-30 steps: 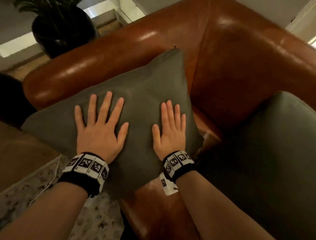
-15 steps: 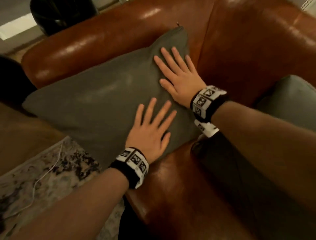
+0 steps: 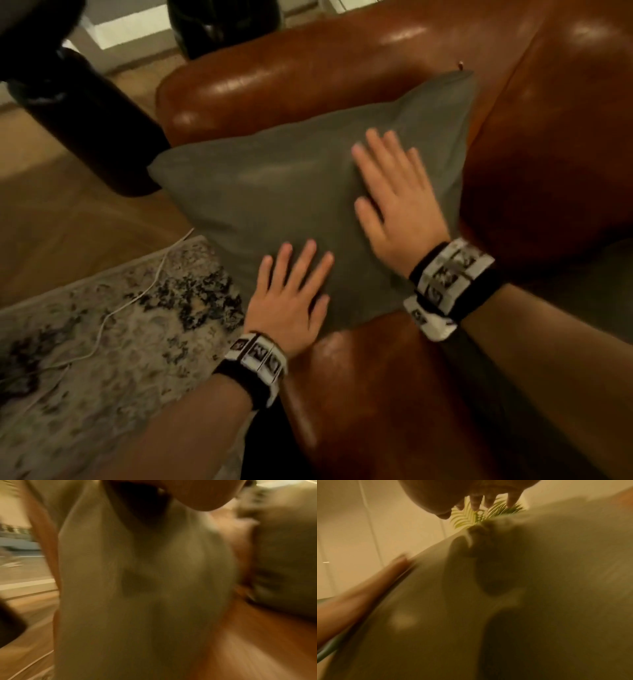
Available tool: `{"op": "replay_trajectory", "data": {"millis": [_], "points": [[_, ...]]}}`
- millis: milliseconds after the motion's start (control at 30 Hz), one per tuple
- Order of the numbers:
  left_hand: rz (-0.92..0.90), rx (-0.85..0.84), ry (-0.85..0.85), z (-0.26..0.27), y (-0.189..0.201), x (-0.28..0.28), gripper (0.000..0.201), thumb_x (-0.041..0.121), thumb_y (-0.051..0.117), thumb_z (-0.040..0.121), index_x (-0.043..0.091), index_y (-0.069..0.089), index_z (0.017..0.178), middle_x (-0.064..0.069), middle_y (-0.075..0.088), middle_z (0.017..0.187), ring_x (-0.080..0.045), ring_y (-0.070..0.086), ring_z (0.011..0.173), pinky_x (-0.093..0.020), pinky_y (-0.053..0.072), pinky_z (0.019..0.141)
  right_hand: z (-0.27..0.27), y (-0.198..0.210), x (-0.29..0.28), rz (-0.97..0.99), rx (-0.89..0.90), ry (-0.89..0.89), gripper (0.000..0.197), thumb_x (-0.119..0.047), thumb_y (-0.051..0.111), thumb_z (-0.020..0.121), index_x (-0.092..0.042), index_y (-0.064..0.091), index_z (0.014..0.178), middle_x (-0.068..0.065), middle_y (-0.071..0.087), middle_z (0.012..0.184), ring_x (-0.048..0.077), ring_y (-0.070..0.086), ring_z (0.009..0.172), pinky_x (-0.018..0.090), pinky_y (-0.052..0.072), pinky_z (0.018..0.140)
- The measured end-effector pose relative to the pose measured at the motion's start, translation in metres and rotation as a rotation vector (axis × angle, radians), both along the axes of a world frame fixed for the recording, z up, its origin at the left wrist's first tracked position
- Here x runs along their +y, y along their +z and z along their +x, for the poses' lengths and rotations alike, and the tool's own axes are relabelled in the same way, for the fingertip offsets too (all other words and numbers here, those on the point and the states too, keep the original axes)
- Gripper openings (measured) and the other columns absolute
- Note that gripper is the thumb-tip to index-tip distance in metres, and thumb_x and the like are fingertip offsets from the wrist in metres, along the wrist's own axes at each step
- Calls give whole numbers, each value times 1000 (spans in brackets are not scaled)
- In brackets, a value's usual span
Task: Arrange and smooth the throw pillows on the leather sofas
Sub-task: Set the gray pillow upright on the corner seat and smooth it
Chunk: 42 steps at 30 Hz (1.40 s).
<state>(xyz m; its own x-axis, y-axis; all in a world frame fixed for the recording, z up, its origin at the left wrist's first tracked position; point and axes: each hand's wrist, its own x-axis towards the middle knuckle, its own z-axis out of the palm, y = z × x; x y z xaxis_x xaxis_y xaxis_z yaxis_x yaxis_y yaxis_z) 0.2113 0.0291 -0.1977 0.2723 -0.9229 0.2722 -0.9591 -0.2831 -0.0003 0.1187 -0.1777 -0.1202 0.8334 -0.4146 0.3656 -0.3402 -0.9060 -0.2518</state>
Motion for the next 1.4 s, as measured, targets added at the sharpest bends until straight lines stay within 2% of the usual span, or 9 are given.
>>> {"op": "replay_trajectory", "data": {"millis": [100,233,367,567,700,800,1000,1100,1400], "points": [[-110,125,242,24,16,-30,71,45,35,94,30,5,157,-1,9,162,-33,2,149,-46,-6,121,14,-31,41,-161,123,85,60,-40,39,100,-21,23,155,3,18,163,23,11,151,56,9,120],[-193,219,406,44,-11,-9,69,44,29,96,31,-1,157,-1,2,164,-35,2,151,-50,-3,122,-12,-53,13,-156,184,-91,62,-48,34,99,-26,18,155,-3,16,162,22,12,151,47,8,122],[-401,648,860,57,-32,21,67,48,13,98,17,4,158,-11,-4,165,-32,-1,152,-51,7,122,-19,-42,15,-79,191,-175,63,-46,30,100,-23,14,156,0,12,164,22,5,152,48,6,122],[-655,1100,668,39,-4,-4,65,55,25,98,35,1,156,6,17,163,-12,24,148,-37,27,119,67,35,37,30,32,109,58,-44,39,100,-17,36,151,8,31,158,25,20,149,50,12,121],[-758,1233,752,34,1,-7,57,39,43,100,40,12,149,5,34,152,-13,42,135,-31,38,110,154,76,44,201,318,210,62,-57,36,99,-24,34,151,1,34,156,22,30,144,45,23,116],[-806,1344,759,36,-2,1,56,31,53,98,40,18,141,4,40,144,-12,49,127,-34,44,107,182,80,49,187,509,146,57,-63,43,94,-31,48,141,-2,55,137,26,44,131,48,28,107],[-486,1483,703,38,-23,23,46,40,40,102,36,26,146,21,44,128,-2,45,119,-8,39,92,180,77,39,403,100,-17,29,-50,65,87,-30,74,107,-9,69,108,17,61,105,43,45,98],[-284,1510,647,28,-43,40,47,44,36,102,46,18,146,22,40,134,-10,45,129,-25,37,106,177,81,27,479,-16,-61,26,-44,70,85,-29,76,105,-10,69,102,11,63,98,36,50,94],[24,1638,723,14,-70,58,57,40,32,105,34,10,156,10,31,154,-19,34,142,-26,32,108,174,77,24,573,-7,53,13,-41,72,83,-34,75,94,-19,69,92,-2,64,90,20,53,86]]}}
